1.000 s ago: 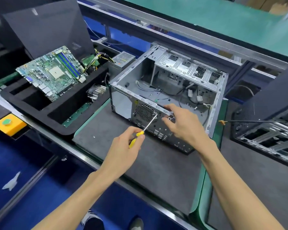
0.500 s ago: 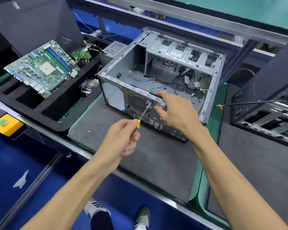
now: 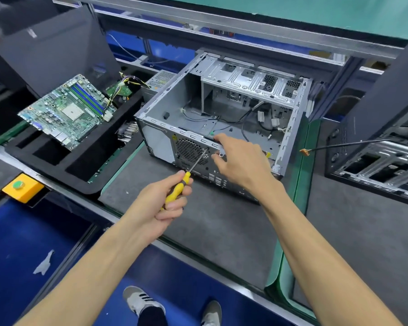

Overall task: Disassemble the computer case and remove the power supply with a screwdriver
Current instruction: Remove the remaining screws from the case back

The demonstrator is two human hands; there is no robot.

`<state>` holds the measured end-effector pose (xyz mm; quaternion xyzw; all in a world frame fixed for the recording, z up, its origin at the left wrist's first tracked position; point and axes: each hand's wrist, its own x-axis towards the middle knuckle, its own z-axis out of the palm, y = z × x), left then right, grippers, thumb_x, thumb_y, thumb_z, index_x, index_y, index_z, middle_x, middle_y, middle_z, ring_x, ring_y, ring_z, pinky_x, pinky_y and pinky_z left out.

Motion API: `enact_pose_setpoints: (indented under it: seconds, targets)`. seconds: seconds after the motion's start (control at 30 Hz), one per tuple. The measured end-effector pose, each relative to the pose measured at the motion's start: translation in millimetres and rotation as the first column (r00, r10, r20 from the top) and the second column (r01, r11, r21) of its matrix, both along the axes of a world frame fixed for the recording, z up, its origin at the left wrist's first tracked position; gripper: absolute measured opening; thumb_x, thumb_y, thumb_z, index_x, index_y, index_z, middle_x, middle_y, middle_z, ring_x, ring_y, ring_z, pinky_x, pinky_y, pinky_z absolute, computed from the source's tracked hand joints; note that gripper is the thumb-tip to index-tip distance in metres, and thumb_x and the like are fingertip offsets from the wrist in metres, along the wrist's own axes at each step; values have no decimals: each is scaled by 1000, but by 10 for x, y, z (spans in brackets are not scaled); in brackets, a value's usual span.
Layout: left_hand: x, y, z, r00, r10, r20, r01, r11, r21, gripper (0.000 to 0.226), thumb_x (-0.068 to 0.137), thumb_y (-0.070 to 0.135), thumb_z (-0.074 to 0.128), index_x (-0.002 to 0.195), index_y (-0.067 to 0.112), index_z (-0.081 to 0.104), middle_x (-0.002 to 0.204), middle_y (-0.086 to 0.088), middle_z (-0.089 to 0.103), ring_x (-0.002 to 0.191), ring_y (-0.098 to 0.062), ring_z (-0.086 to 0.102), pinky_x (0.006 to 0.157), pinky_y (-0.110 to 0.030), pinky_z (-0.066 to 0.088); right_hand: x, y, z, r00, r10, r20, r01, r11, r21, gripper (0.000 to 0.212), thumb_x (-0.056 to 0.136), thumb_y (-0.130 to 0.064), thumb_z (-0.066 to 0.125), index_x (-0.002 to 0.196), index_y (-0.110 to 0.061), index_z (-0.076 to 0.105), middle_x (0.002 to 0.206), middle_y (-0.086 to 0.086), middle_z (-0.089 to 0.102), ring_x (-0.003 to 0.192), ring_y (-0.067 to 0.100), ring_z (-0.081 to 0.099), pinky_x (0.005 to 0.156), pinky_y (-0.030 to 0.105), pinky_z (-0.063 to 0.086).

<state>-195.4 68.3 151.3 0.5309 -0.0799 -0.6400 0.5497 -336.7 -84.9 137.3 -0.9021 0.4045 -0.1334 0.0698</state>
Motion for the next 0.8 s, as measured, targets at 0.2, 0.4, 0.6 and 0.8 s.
enact_pose_setpoints:
  seconds: [0.2, 0.4, 0.6, 0.8]
  targets:
    - [-62, 65, -27, -14, 66, 998, 77, 995, -65, 23, 88, 39, 72, 86, 21, 57, 62, 14, 60, 63, -13, 63, 58, -29, 45, 4, 11, 30, 1000, 1, -13, -1, 1000, 18, 42, 99, -40, 53, 136, -21, 47, 110, 4, 72, 96, 36, 66, 71, 39, 35]
    - [-153, 33, 27, -430, -103, 897, 67, 987, 146, 40, 100, 48, 43, 97, 13, 60, 74, -6, 69, 65, -42, 66, 55, -35, 35, 43, -132, 142, 986, 112, -127, -98, 989, 109, 44, 99, -37, 59, 128, -11, 39, 79, 3, 50, 85, 38, 61, 65, 39, 39]
    - [-313, -37, 101, -640, -300, 707, -3, 921, 389, 28, 104, 46, 39, 88, 22, 36, 59, 3, 62, 58, -23, 69, 44, -27, 16, 49, -124, 82, 985, 114, -128, -105, 991, 78, 46, 102, -43, 53, 136, -12, 46, 107, 11, 72, 96, 38, 65, 71, 40, 44]
    - [-178, -157, 106, 712, -236, 661, 149, 971, 187, 36, 105, 39, 41, 83, 12, 48, 56, 3, 38, 44, -20, 43, 39, -24, 28, 52, -124, 83, 987, 105, -118, -99, 993, 56, 50, 101, -44, 55, 141, -16, 44, 95, 14, 73, 91, 38, 67, 70, 41, 46]
